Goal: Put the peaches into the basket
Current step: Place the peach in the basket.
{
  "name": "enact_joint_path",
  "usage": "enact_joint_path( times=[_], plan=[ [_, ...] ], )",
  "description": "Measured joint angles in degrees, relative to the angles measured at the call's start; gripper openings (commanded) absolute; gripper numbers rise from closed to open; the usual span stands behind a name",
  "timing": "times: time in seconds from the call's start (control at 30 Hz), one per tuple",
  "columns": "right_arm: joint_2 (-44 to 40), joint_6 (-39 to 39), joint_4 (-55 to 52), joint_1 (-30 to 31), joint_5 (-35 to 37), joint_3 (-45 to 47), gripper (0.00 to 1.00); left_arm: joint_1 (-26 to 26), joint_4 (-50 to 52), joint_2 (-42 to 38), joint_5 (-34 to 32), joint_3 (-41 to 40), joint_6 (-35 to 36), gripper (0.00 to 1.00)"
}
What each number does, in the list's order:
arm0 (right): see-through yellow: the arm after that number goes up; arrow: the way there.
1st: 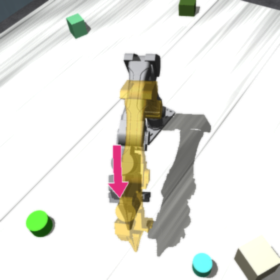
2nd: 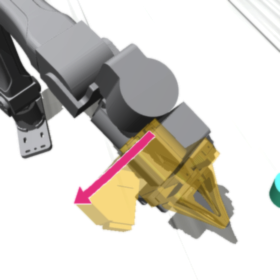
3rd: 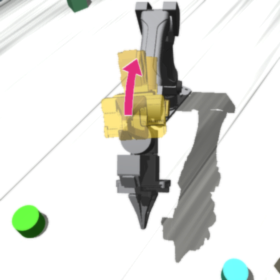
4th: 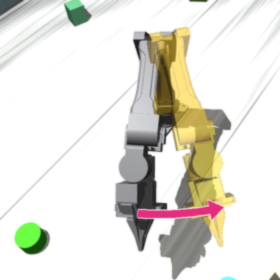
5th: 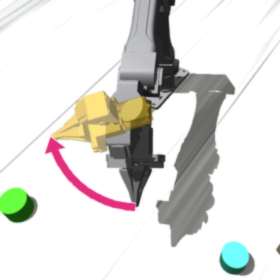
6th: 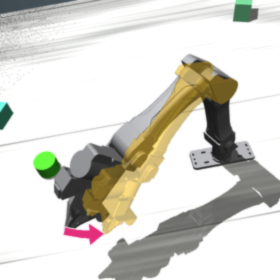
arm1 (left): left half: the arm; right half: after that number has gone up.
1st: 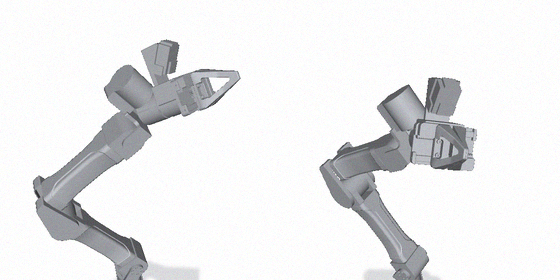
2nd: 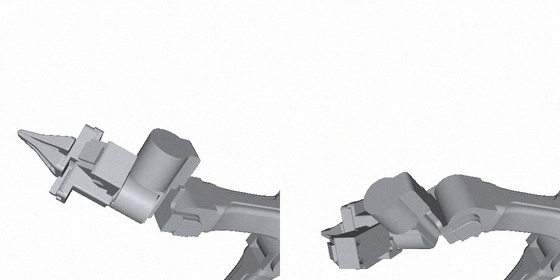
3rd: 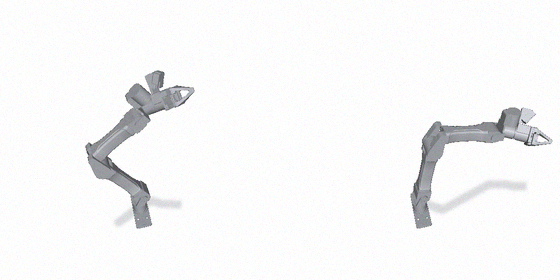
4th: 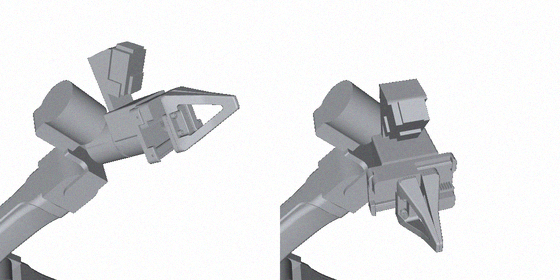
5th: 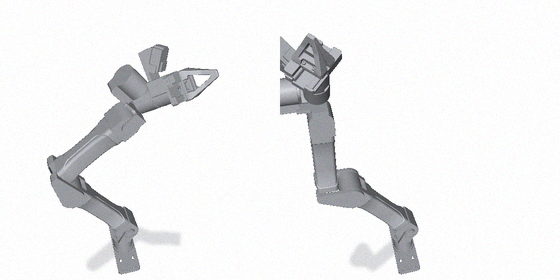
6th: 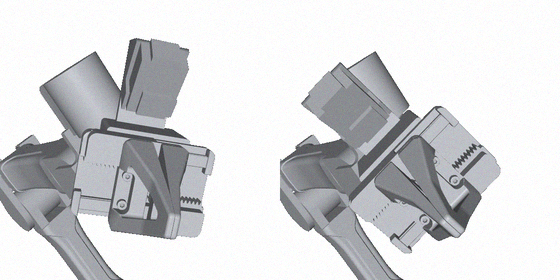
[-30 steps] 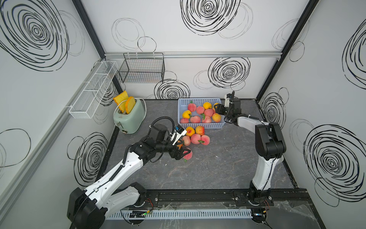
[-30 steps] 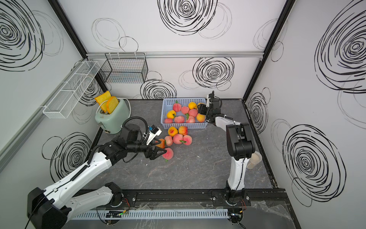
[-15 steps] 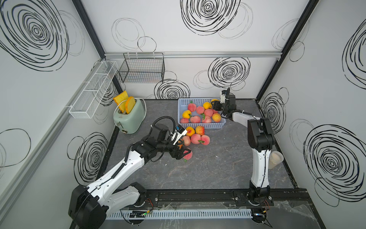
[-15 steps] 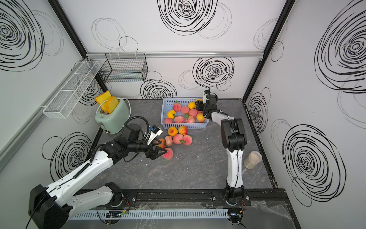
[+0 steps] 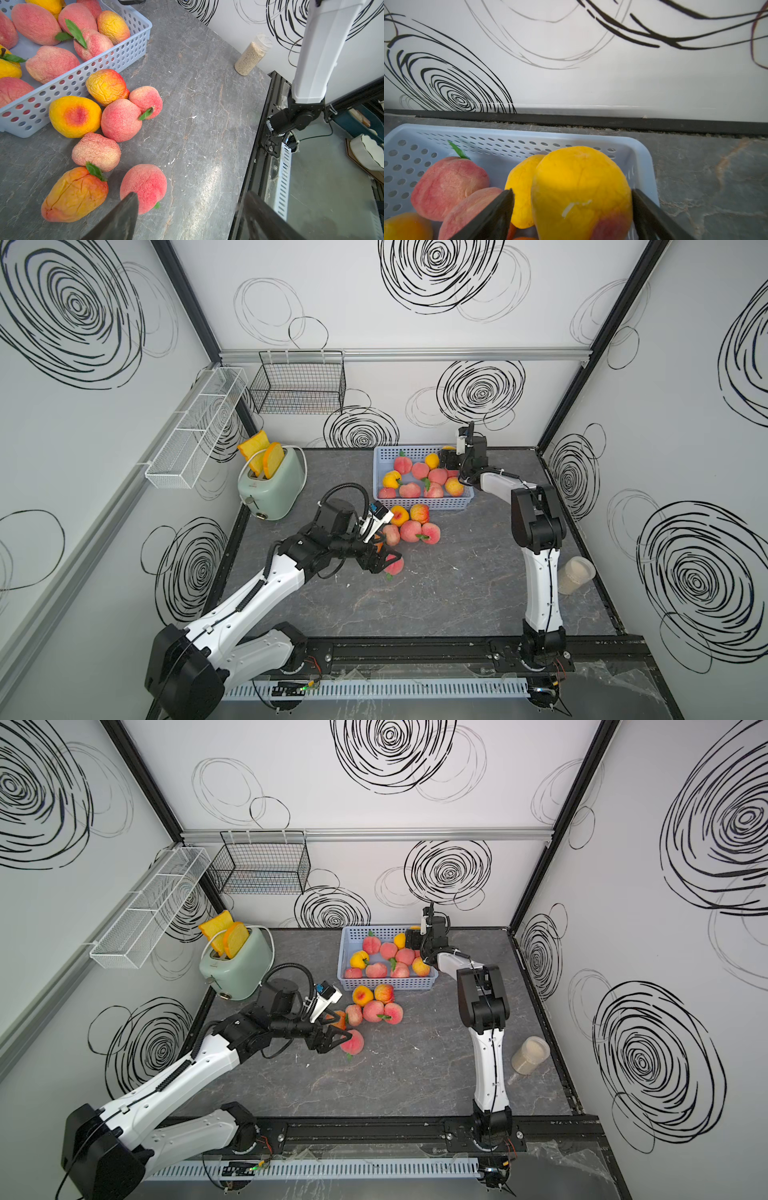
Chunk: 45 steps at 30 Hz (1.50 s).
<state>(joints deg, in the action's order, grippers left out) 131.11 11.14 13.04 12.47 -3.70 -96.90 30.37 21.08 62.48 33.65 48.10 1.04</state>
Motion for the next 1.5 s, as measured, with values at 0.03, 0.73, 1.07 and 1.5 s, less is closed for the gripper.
enact_joint_path(
  times=[0.03, 0.73, 1.07, 1.5],
  plan=[
    [0.0, 0.0, 0.0, 0.0, 0.2, 0.0, 0.94, 0.0, 0.0, 0.0, 0.0, 0.0, 0.0, 0.84],
    [-4.0, 0.2, -0.2, 0.2, 3.7, 2.1, 0.68, 0.0, -0.2, 0.0, 0.0, 0.0, -0.2, 0.84],
    [-4.0, 0.3, -0.7, 0.2, 3.9, 2.6, 0.53, 0.0, -0.2, 0.0, 0.0, 0.0, -0.2, 0.83],
    [-4.0, 0.2, -1.0, 0.2, 3.7, 3.2, 0.53, 0.0, -0.2, 0.0, 0.0, 0.0, -0.2, 0.83]
  ],
)
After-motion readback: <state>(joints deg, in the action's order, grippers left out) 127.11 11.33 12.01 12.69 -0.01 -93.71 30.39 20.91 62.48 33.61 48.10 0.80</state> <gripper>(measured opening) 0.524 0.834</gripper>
